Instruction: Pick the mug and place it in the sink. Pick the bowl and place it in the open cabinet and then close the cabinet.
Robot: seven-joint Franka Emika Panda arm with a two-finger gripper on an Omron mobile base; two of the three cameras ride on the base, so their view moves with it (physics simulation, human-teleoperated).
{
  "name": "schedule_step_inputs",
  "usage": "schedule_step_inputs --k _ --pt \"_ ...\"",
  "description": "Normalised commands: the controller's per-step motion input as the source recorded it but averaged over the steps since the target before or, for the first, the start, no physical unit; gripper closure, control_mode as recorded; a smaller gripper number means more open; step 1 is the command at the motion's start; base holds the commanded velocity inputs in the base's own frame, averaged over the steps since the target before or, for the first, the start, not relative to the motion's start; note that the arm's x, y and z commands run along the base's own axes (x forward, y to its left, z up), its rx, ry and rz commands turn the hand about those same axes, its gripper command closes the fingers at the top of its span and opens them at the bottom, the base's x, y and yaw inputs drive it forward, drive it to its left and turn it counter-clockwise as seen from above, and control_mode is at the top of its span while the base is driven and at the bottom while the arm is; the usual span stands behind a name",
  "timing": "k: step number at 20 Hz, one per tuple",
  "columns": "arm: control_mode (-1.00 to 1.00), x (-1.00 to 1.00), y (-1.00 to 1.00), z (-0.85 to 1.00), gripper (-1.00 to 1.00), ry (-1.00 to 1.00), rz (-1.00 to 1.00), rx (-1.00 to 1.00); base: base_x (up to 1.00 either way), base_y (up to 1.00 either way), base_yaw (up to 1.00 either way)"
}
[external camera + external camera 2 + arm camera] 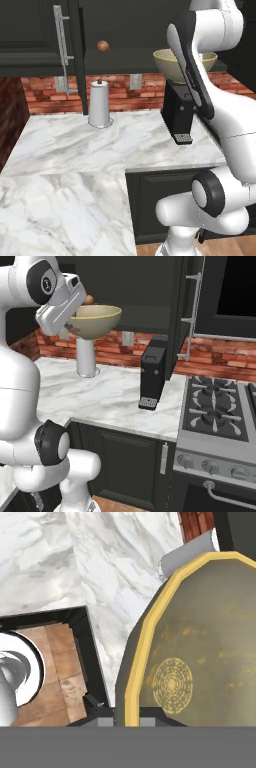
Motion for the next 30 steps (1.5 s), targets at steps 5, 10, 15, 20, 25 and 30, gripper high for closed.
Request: schedule_step_inputs --k 5,10,15,20,25,30 --pt "-1.0 0.03 0.0 0.01 1.0 -0.3 0.02 -0.04 0.0 0.0 0.0" --pt "-1.0 0.51 0.0 0.0 1.0 -0.04 0.06 0.0 0.0 0.0 0.0" --pt "-1.0 0.71 0.0 0.0 1.0 0.01 0.05 0.0 0.0 0.0 0.0" --pt "-1.0 0.68 0.0 0.0 1.0 0.02 0.03 0.0 0.0 0.0 0.0" --pt "-1.0 0.61 0.0 0.0 1.0 0.03 0.02 0.0 0.0 0.0 0.0" --pt "-1.0 0.61 0.0 0.0 1.0 0.02 0.01 0.0 0.0 0.0 0.0"
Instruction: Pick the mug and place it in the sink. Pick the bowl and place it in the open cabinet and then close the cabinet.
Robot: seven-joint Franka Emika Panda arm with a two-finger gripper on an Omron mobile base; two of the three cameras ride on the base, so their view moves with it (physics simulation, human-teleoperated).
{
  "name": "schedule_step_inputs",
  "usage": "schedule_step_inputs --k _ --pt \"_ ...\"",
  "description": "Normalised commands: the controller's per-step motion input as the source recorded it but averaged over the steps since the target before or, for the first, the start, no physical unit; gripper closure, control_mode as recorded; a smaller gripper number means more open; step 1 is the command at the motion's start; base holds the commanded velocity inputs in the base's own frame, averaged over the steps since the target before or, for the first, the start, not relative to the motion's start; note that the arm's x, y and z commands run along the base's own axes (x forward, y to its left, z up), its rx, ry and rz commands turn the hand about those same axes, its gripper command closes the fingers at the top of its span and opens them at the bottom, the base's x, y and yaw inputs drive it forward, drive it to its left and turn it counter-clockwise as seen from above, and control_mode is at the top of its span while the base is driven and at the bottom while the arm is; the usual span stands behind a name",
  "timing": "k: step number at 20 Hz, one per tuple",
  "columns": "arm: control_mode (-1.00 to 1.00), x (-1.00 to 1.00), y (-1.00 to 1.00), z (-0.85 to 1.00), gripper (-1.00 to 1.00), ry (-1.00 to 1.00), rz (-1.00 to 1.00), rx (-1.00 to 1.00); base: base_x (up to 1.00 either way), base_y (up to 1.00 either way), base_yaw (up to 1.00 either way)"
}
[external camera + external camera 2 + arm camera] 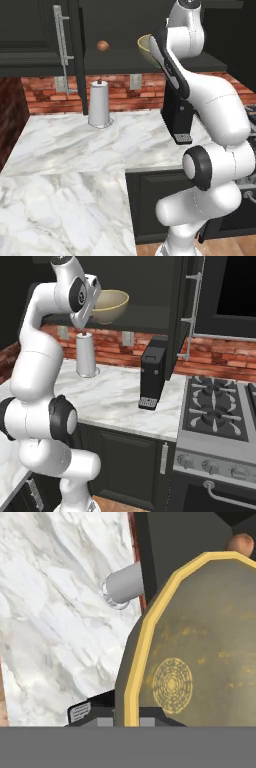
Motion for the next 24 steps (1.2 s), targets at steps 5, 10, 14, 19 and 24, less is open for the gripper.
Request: schedule_step_inputs --k 5,10,14,19,24 --pt "-1.0 0.58 0.0 -0.01 1.0 0.0 0.01 0.0 0.0 0.0 0.0" --pt "-1.0 0.52 0.0 0.0 1.0 0.0 0.02 0.0 0.0 0.0 0.0" --pt "-1.0 0.53 0.0 -0.07 1.0 -0.01 0.02 0.0 0.0 0.0 0.0" --pt "-1.0 0.45 0.0 -0.21 1.0 -0.01 0.02 0.0 0.0 0.0 0.0" --pt "-1.0 0.34 0.0 -0.2 1.0 0.0 0.01 0.0 0.0 0.0 0.0"
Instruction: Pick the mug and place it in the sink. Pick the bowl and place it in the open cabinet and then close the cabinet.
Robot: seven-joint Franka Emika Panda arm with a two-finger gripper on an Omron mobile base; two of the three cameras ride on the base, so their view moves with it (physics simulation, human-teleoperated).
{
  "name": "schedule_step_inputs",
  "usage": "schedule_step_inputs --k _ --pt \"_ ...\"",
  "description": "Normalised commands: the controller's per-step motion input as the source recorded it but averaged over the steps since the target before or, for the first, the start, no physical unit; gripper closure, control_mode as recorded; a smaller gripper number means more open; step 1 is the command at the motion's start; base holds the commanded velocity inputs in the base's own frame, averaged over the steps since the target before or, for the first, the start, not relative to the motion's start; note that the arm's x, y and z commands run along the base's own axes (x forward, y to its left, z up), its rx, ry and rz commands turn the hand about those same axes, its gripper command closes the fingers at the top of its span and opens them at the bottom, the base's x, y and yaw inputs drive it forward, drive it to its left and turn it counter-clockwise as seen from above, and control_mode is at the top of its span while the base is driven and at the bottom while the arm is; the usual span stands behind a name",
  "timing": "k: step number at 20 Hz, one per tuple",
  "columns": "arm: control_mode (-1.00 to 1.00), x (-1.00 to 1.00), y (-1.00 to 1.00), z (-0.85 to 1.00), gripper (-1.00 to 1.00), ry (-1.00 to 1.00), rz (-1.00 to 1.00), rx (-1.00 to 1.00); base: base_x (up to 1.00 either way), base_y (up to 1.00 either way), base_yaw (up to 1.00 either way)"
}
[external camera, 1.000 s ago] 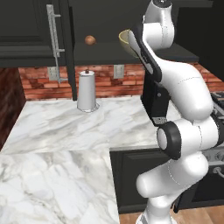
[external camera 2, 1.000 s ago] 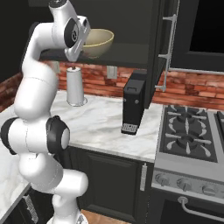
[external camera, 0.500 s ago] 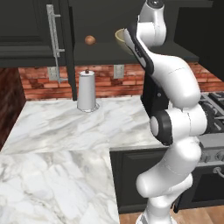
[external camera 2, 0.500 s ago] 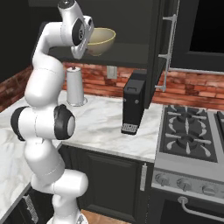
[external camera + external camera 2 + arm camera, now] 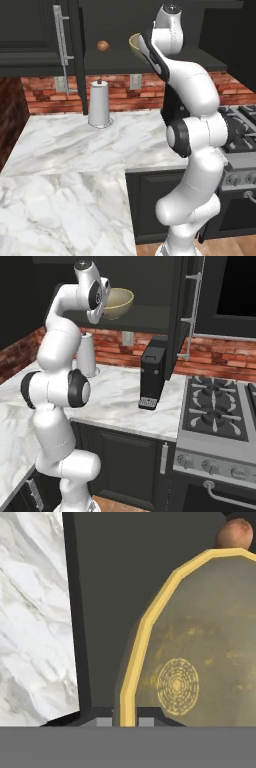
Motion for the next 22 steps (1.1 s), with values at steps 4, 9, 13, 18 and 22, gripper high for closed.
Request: schedule_step_inputs --k 4,9,13,18,22 --pt "-1.0 0.2 0.0 -0.01 1.0 0.0 0.0 0.0 0.0 0.0 0.0" --pt "-1.0 0.22 0.0 -0.01 1.0 0.01 0.0 0.0 0.0 0.0 0.0" --pt "-1.0 0.31 0.0 -0.02 1.0 0.0 0.0 0.0 0.0 0.0 0.0" --pt "-1.0 0.32 0.0 -0.01 1.0 0.0 0.0 0.0 0.0 0.0 0.0" --pt "-1.0 0.35 0.0 0.0 1.0 0.0 0.0 0.0 0.0 0.0 0.0"
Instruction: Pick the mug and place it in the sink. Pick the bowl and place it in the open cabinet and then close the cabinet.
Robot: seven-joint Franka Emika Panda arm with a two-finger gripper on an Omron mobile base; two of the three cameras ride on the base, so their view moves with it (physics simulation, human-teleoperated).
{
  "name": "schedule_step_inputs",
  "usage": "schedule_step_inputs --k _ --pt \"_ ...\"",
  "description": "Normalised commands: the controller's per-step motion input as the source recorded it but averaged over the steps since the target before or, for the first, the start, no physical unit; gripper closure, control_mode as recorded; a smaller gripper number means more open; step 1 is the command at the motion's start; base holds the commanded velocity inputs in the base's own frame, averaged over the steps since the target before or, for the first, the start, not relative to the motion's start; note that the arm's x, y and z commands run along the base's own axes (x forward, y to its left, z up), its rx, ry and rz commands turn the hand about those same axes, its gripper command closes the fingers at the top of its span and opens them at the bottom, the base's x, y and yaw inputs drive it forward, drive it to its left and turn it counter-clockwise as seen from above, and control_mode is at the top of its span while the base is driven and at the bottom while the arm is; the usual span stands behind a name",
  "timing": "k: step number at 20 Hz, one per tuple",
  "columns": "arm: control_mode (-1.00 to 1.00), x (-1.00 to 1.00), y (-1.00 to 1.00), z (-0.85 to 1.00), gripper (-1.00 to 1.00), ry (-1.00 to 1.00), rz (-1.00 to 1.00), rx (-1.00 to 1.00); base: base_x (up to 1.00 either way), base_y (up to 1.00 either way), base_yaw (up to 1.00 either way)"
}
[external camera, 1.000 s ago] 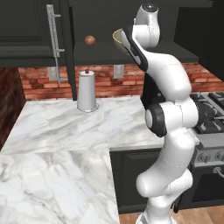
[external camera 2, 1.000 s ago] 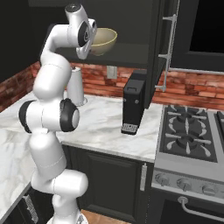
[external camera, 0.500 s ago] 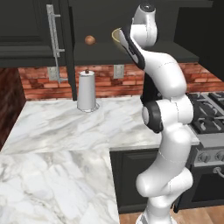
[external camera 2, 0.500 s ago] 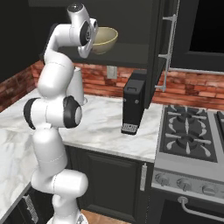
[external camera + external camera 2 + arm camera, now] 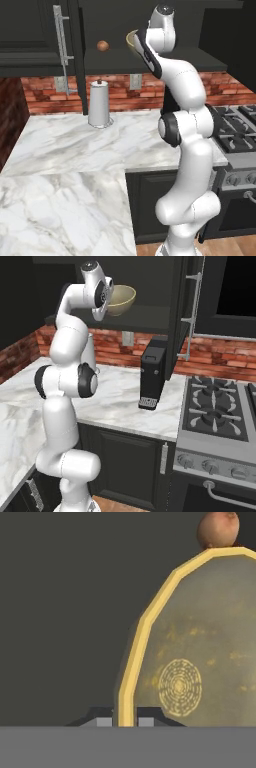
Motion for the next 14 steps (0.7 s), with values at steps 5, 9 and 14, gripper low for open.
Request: schedule_step_inputs --k 5,9,14 --pt "-1.0 0.29 0.0 0.0 -1.0 0.0 0.0 0.0 0.0 0.0 0.0" --pt "-1.0 0.04 0.0 0.0 -1.0 0.0 0.0 0.0 0.0 0.0 0.0" --pt "-1.0 0.0 0.0 0.0 -1.0 0.0 0.0 0.0 0.0 0.0 0.0"
